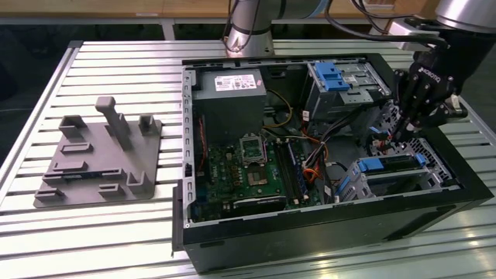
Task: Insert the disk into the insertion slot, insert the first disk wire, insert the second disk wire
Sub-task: 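Insert the first disk wire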
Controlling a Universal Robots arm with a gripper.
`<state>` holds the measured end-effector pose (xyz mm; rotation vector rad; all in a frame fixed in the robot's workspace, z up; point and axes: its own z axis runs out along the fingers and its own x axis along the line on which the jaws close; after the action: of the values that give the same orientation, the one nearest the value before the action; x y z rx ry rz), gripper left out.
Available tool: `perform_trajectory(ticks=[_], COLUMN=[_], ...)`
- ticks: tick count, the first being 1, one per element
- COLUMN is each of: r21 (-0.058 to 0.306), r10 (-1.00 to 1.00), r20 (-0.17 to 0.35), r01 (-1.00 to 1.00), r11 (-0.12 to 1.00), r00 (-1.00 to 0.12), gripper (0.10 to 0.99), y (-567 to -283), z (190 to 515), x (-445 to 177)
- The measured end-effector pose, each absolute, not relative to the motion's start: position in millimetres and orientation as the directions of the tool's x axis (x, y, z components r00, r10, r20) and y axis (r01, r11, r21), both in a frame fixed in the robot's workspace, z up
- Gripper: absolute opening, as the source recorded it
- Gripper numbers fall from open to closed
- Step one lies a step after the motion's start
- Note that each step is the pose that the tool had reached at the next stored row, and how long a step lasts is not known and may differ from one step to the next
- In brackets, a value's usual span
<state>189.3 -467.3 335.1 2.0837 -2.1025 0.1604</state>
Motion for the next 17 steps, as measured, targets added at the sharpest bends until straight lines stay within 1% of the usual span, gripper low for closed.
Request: perform_trajectory(ticks=[4,8,13,17], r21=[0.041,0.039,0.04,0.04], r10=[-0.98,-0.984,-0.993,-0.995], r20=[0.198,0.178,0.117,0.097], r01=[-0.999,-0.999,-0.999,-0.999], r11=[0.006,0.005,0.002,-0.002], r00=[0.002,0.002,0.003,0.006], gripper=[0.169,0.169,0.169,0.169], y=[-470,-474,-476,-479], z=[339,343,346,347], x=[186,186,185,183])
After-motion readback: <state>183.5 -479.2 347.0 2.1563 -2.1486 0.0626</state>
